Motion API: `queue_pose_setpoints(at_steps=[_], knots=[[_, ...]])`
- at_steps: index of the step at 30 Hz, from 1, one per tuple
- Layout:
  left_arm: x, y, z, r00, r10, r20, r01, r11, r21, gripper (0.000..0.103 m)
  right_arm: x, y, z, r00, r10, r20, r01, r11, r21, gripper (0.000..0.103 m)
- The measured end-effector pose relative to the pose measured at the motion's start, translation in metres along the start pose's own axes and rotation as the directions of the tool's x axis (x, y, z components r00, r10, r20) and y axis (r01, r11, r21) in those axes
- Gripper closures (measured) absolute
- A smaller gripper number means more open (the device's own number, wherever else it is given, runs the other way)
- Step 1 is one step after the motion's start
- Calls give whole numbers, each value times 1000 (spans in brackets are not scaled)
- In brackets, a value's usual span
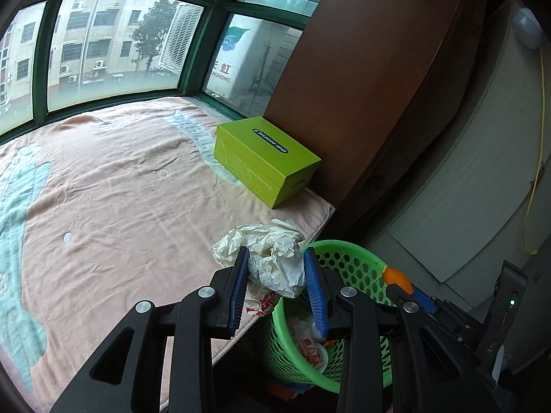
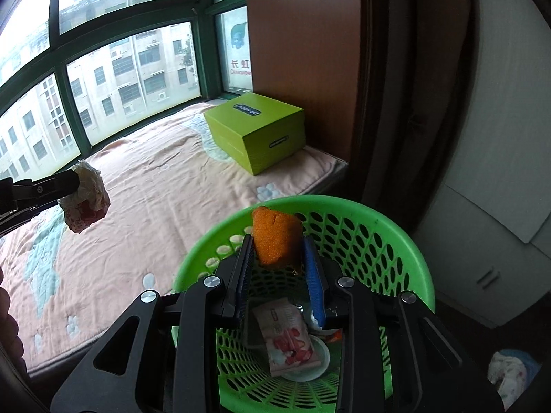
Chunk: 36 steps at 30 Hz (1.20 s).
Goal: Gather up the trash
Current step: 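Open both tools over the green basket to drop the tissue and orange piece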
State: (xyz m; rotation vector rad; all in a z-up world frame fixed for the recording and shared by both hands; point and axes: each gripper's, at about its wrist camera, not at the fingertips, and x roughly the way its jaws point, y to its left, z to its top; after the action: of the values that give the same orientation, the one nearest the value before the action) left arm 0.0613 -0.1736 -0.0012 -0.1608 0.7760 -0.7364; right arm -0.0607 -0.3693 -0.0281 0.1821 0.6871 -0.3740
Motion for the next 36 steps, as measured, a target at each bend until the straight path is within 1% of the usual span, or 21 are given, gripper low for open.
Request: queue_pose_setpoints(at_steps=[6,10,14,21,23,29,36], knots=[[2,-17,0,1000,-25,-3,25,999,29,71,-5,-16,-4,1000,-22,3,22,999,34,72],[3,-27,-2,999,-41,-7,41,998,52,71,-9,-22,-6,999,-38,13,38,998,47,61],[7,-37,-3,998,-55,-19,56,996,68,71,-13,-28,-6,999,-47,19,46,997,58,55],[12,-52,-5,997,-73,-39,77,993,95,71,-19,-37,-7,997,-65,35,62,995,76,48],[13,-57,-5,996,-80,-44,84,991,101,71,-21,-40,-6,996,-72,45,68,994,82,42],[21,-69,-6,993,-98,-64,105,987,118,70,-28,-48,-6,994,-92,60,86,992,97,34],[31,-82,-12,990,-109,-94,121,984,132,69,-34,-61,-8,990,-126,70,117,986,122,29]])
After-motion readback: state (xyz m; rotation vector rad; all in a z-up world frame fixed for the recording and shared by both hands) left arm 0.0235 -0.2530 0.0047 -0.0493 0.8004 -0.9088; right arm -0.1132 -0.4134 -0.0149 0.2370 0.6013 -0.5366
